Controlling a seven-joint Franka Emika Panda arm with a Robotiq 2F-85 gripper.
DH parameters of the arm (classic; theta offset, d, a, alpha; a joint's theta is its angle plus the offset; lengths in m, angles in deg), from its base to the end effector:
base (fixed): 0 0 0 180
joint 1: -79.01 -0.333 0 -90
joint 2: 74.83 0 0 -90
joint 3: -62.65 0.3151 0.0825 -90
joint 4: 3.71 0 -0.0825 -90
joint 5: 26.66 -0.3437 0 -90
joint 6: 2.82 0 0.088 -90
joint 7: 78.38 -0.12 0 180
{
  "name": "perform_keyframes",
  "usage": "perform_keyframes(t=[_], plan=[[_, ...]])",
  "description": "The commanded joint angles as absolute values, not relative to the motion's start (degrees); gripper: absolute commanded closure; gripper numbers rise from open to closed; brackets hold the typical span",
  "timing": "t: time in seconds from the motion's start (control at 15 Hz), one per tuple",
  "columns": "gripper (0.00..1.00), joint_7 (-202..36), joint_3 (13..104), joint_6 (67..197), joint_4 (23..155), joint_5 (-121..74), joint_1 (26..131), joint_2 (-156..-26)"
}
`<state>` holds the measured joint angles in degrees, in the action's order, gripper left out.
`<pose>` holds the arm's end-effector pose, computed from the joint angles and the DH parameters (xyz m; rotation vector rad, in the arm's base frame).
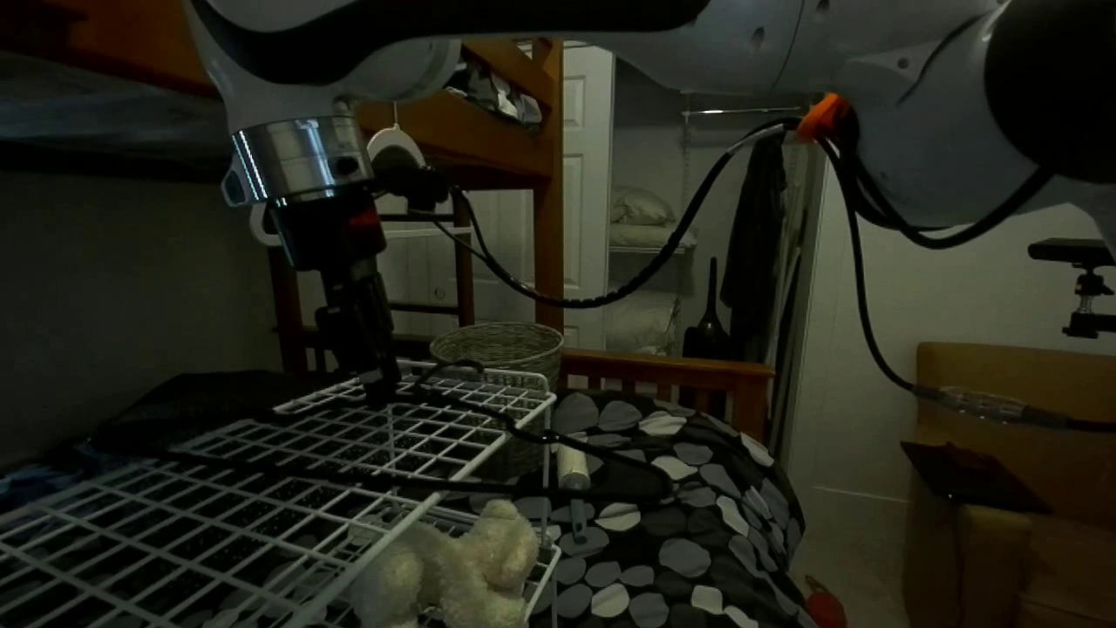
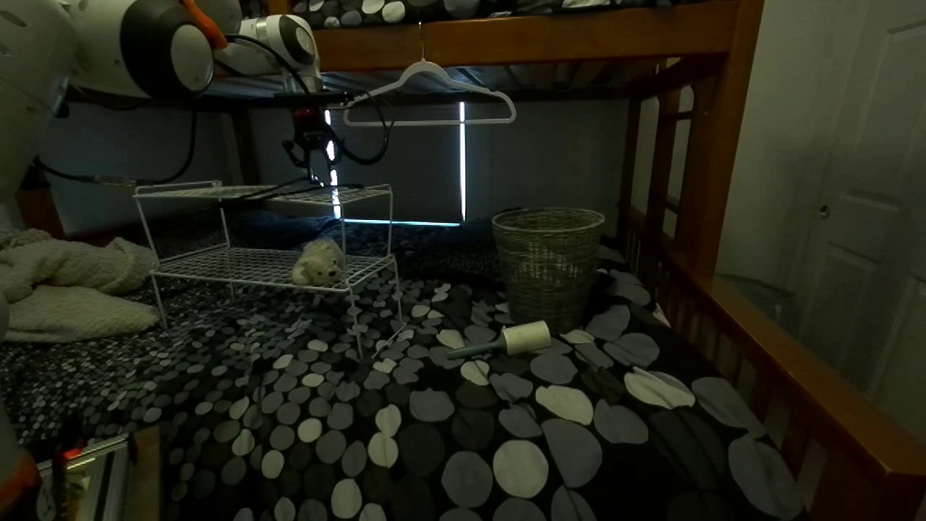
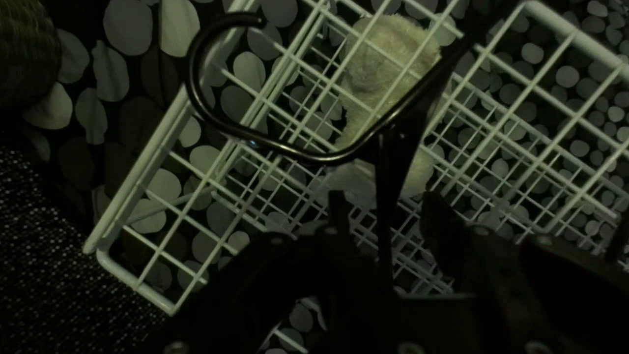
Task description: Place the clothes hanger on the wire rack
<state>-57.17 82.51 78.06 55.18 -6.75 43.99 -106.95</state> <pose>0.4579 0.4585 0.5130 2.3725 1.7344 -0.1479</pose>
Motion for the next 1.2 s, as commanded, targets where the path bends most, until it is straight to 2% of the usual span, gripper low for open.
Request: perform_keyframes(t=[0.0,0.2,0.47,0.87,1.13], plan=[[0.52,-55.65,82.69,79.51,54.74,-6.72,44.17,-107.61],[0.26,-56.35,82.69,79.56,55.64,-7.05,44.38,-106.48],[0.0,-57.57,83.25,84.68,61.46,-8.88,46.64,-100.66],[0.0,-60.93,83.24,101.89,76.1,-14.96,52.44,-85.27],[0.0,-65.96,81.92,107.5,85.41,-21.09,55.6,-76.01]])
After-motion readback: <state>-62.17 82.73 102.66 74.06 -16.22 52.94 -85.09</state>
